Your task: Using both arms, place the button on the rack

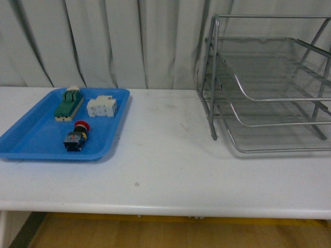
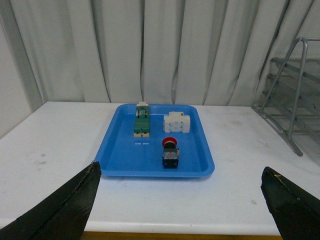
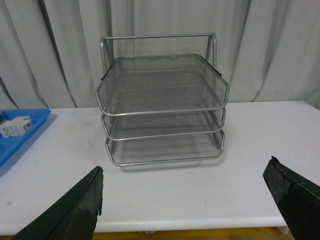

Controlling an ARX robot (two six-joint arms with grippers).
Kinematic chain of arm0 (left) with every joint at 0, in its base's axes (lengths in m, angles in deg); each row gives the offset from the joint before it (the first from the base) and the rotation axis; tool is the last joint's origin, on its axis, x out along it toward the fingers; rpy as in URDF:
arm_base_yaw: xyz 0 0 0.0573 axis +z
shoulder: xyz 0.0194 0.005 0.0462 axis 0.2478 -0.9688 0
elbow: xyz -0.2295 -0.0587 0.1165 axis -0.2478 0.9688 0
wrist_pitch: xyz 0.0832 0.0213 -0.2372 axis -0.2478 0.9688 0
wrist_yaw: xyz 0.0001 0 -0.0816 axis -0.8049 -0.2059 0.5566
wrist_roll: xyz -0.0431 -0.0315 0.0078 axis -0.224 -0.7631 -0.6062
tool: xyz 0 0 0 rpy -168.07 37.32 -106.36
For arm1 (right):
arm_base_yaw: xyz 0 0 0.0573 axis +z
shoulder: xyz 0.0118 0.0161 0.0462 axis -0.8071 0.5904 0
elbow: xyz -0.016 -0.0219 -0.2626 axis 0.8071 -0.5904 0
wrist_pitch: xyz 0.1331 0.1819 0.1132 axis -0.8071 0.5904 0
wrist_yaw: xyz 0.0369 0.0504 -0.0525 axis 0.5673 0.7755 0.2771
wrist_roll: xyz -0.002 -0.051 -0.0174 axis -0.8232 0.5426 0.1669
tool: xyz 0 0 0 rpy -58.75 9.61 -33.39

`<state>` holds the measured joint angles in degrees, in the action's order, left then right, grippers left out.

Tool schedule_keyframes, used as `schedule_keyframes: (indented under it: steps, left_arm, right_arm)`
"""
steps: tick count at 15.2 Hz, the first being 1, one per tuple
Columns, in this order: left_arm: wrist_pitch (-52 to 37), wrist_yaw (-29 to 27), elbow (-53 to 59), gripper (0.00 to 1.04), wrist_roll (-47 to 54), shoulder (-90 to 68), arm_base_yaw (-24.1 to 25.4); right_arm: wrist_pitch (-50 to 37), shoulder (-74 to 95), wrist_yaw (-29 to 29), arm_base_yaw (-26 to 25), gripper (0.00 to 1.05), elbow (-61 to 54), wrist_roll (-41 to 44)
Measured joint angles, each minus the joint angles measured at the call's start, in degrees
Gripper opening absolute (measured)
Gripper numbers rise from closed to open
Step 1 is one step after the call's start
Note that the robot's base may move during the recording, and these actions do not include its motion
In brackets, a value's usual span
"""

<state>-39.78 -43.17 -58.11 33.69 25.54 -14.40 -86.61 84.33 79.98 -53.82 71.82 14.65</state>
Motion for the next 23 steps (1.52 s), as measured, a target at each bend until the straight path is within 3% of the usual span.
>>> schedule_keyframes:
  steps: [20, 21, 23]
  left_arm:
    - [0.0, 0.0, 0.0, 0.98, 0.0, 0.0, 0.0]
    - [0.0, -0.02, 0.0, 0.98, 0.0, 0.0, 0.0]
    - [0.02, 0.0, 0.0, 0.98, 0.0, 0.0, 0.0]
  right_arm:
    - [0.35, 0.09, 0.5, -0.11, 0.98, 0.04, -0.07]
    - [2.27, 3.91, 8.46, -3.89, 0.98, 1.22, -2.34]
    - [-12.09, 21.88, 22.73, -11.58, 0.98, 5.09, -7.69]
